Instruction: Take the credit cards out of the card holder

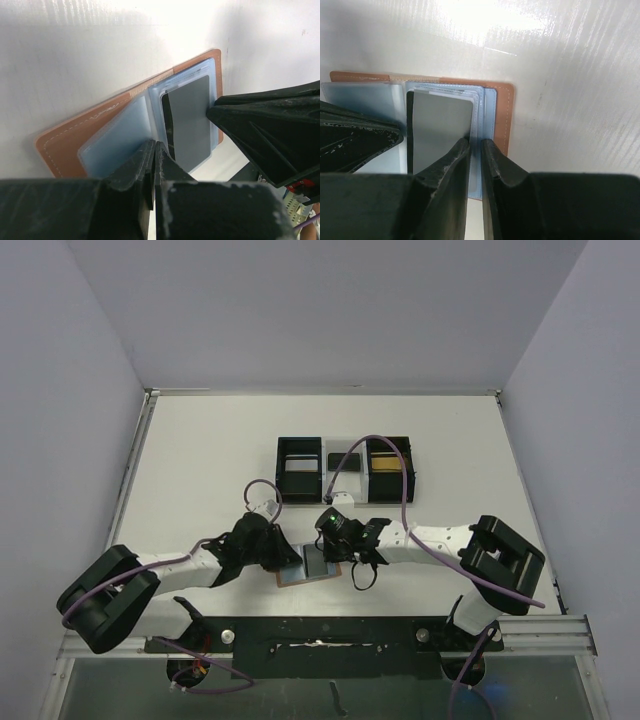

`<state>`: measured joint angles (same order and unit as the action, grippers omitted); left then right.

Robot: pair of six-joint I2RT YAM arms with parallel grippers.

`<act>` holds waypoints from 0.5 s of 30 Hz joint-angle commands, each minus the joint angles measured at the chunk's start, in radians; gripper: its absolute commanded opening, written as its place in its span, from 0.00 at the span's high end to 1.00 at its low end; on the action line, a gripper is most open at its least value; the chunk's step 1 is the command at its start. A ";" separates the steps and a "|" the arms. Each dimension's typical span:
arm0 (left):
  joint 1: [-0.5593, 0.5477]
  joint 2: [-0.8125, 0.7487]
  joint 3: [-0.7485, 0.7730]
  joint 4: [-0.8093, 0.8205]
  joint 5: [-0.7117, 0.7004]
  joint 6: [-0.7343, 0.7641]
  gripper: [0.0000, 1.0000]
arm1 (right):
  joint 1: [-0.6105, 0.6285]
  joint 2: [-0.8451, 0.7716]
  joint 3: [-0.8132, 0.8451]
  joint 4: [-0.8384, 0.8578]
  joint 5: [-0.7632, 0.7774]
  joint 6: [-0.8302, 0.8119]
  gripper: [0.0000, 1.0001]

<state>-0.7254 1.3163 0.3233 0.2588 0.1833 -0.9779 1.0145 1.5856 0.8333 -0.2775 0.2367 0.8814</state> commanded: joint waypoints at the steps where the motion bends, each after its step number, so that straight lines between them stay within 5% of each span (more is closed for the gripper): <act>1: 0.009 -0.025 -0.011 -0.001 -0.018 0.029 1.00 | -0.009 0.028 -0.053 -0.098 0.007 -0.024 0.85; 3: 0.009 -0.017 -0.016 0.040 0.004 0.015 1.00 | -0.009 0.025 -0.054 -0.088 -0.005 -0.028 0.85; 6: 0.006 0.021 -0.012 0.119 0.050 -0.013 0.83 | -0.009 0.027 -0.053 -0.074 -0.017 -0.030 0.85; 15: -0.002 0.124 0.000 0.092 -0.027 -0.043 0.84 | -0.009 0.026 -0.043 -0.068 -0.023 -0.022 0.85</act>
<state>-0.7238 1.3922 0.3305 0.3584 0.2115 -1.0145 1.0126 1.5806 0.8261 -0.2661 0.2195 0.8734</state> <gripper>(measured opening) 0.165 0.154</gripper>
